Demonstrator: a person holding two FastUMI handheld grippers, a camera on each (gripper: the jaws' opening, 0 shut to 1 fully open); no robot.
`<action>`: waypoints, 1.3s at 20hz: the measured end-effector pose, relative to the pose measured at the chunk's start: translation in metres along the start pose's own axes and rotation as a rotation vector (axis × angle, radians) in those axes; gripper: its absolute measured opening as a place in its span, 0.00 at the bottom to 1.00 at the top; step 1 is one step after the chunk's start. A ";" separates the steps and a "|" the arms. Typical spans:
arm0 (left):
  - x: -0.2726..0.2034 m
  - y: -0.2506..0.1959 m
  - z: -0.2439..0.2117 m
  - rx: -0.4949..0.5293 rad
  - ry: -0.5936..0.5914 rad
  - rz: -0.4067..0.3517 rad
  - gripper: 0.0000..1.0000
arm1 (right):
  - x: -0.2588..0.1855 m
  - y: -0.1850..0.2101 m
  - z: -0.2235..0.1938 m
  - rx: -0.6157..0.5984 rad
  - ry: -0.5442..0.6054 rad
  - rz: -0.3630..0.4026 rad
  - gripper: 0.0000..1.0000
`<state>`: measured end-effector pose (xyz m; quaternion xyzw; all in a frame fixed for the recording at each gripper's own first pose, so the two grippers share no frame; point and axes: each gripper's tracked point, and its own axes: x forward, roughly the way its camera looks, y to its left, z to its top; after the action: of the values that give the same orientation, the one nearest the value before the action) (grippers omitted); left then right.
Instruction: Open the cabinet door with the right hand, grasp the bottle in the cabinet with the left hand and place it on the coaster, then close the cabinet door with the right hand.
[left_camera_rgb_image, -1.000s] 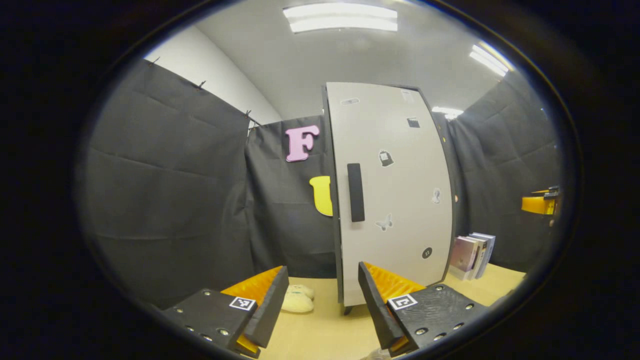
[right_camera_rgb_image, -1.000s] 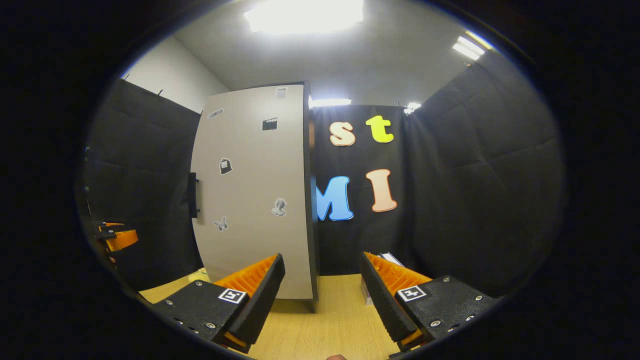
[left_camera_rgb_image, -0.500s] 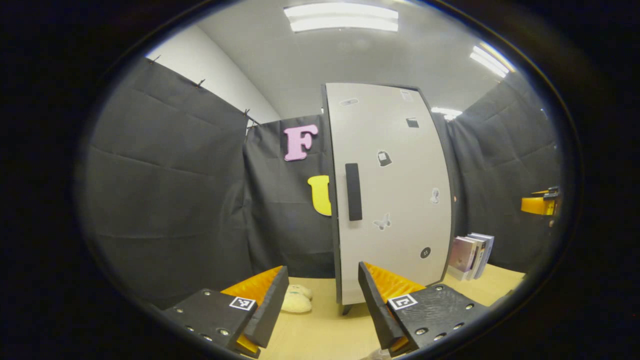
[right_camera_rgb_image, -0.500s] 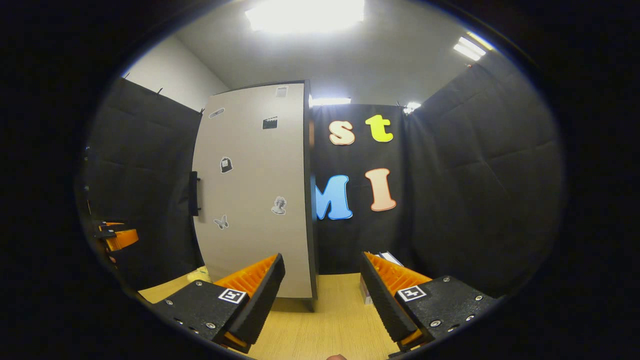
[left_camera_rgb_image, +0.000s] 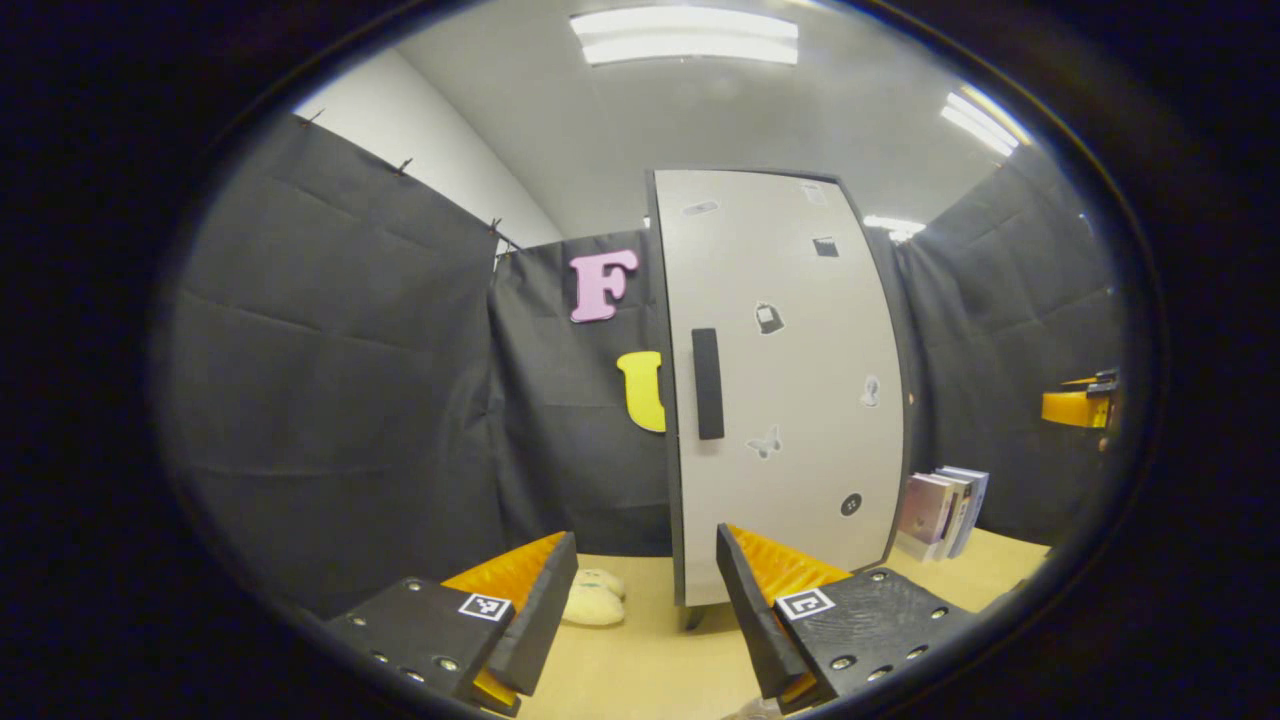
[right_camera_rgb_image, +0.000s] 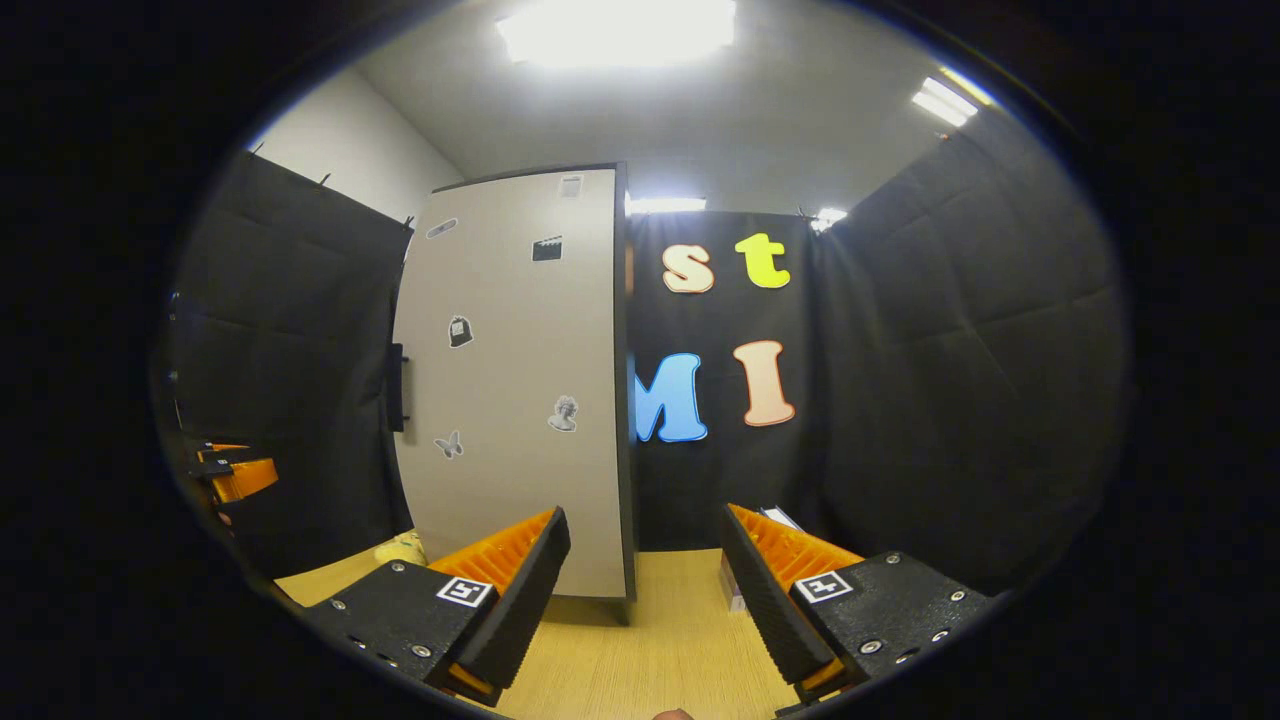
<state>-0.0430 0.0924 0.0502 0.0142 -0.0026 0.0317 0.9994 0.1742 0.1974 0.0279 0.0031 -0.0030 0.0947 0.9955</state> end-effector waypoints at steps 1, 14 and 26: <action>0.000 0.001 0.000 -0.001 -0.001 0.001 0.77 | 0.000 0.001 0.000 0.001 -0.001 0.002 0.94; -0.013 0.014 0.009 0.023 -0.027 0.031 0.80 | 0.014 0.021 0.012 0.030 -0.046 0.028 0.94; -0.028 0.031 0.017 0.030 -0.044 0.077 0.80 | 0.034 0.038 0.024 0.083 -0.080 0.043 0.94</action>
<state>-0.0731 0.1212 0.0680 0.0296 -0.0244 0.0696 0.9968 0.2001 0.2414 0.0525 0.0480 -0.0389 0.1158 0.9913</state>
